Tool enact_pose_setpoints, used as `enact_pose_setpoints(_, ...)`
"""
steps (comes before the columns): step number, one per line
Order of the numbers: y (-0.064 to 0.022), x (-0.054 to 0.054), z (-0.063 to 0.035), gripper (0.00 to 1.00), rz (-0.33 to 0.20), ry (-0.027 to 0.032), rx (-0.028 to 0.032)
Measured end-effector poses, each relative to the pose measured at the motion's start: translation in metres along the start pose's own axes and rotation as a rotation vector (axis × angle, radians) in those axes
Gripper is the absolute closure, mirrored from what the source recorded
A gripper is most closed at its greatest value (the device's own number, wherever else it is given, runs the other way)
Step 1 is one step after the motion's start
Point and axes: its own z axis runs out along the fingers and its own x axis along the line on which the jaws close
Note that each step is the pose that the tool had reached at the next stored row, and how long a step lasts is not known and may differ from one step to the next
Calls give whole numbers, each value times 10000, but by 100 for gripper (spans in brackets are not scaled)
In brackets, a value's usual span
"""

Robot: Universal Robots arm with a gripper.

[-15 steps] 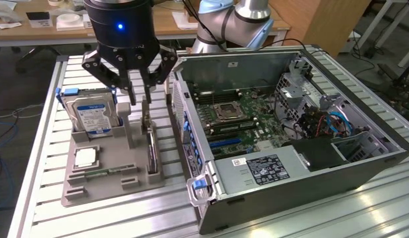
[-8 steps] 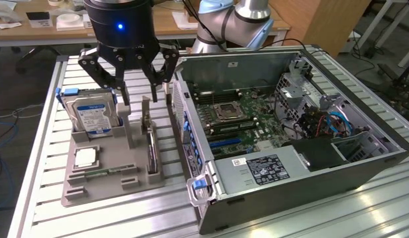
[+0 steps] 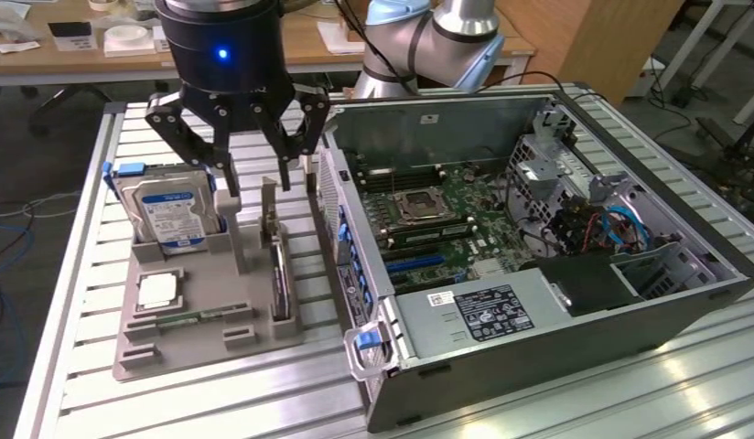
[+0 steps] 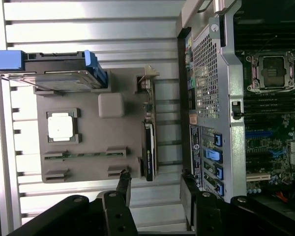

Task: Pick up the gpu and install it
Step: 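Pick up the gpu and move the gpu toward the slot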

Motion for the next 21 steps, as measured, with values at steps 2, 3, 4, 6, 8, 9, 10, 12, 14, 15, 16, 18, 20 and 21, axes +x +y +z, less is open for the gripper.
enact_pose_setpoints(2,-2,2,36,47,0,0,0)
enact_pose_setpoints(3,-3,3,56,47,0,0,0)
enact_pose_setpoints(4,-3,5,73,47,0,1,0)
enact_pose_setpoints(6,-5,7,109,47,0,1,0)
enact_pose_setpoints(8,-7,9,143,47,0,0,0)
enact_pose_setpoints(9,-8,10,160,47,0,1,1)
enact_pose_setpoints(10,-9,11,177,47,0,0,1)
enact_pose_setpoints(12,-10,13,215,47,0,0,0)
enact_pose_setpoints(14,-12,15,242,47,0,0,0)
enact_pose_setpoints(15,-12,15,250,47,0,0,0)
enact_pose_setpoints(16,-12,16,258,47,0,0,1)
enact_pose_setpoints(18,-13,17,278,47,0,0,0)
enact_pose_setpoints(20,-14,19,302,47,0,0,0)
enact_pose_setpoints(21,-15,19,313,47,0,-1,-1)
